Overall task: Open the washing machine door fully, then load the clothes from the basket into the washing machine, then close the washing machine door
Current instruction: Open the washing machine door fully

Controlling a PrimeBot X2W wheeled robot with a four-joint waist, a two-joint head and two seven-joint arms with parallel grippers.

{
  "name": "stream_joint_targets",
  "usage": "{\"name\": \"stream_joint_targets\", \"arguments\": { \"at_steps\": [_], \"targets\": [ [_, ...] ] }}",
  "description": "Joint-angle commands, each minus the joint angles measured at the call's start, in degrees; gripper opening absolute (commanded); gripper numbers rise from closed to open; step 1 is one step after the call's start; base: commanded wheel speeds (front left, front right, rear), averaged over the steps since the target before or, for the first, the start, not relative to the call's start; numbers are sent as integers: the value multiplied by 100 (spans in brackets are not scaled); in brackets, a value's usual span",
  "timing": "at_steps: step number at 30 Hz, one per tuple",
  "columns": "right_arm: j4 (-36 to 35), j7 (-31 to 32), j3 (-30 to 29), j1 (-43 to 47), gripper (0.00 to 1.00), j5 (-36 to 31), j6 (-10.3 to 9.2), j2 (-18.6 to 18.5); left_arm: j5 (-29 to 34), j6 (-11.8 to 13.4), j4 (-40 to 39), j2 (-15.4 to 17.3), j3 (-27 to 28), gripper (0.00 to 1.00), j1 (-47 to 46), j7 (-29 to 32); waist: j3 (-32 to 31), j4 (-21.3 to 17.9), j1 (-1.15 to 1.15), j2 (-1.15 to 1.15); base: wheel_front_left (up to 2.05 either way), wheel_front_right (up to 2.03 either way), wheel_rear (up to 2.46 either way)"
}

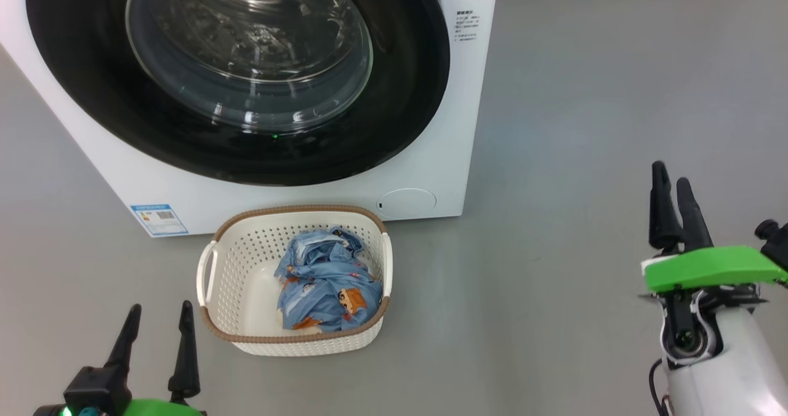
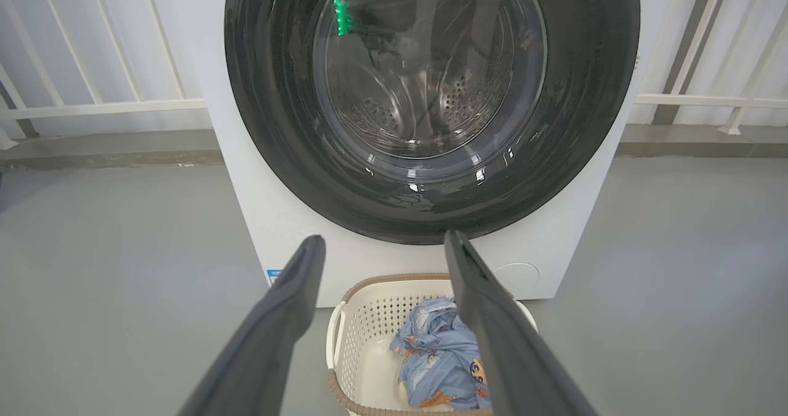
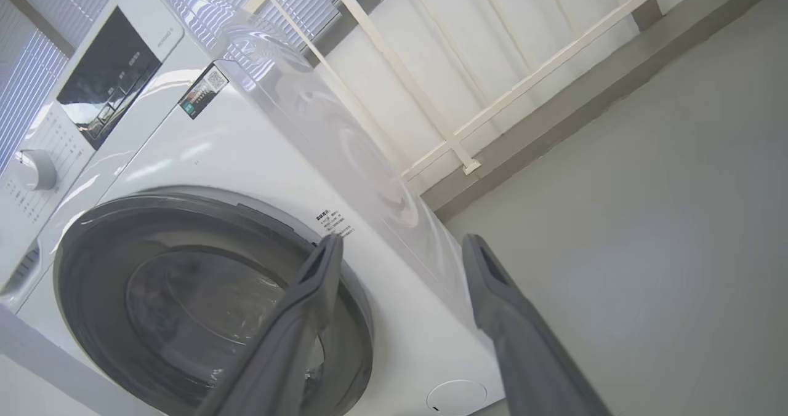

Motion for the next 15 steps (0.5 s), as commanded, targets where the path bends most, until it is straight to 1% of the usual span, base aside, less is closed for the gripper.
{"name": "stream_joint_targets", "arguments": {
  "at_steps": [1,2,3,4,9,15],
  "targets": [
    [-106,52,96,-254,77,147,-8,34,25,-15,-167,94,157,100,-100,-70,39,32,0,0,0,0,0],
    [-73,122,40,-338,48,330,-8,35,22,-15,-170,92,142,100,-112,-70,61,48,0,0,0,0,0],
    [-31,192,-50,-428,33,536,-8,41,18,-15,-173,90,128,100,-123,-70,87,64,0,0,0,0,0],
    [5,274,-120,-523,0,723,-8,45,11,-15,-176,89,117,100,-133,-70,110,77,0,0,0,0,0],
    [168,670,-383,-980,0,1394,-8,10,-26,-13,-199,83,66,100,-183,-70,248,144,0,0,0,0,0],
    [386,1215,-565,-1531,0,1861,-8,-118,-69,-2,-227,79,-1,100,-283,-70,447,220,0,0,0,0,0]
  ]
}}
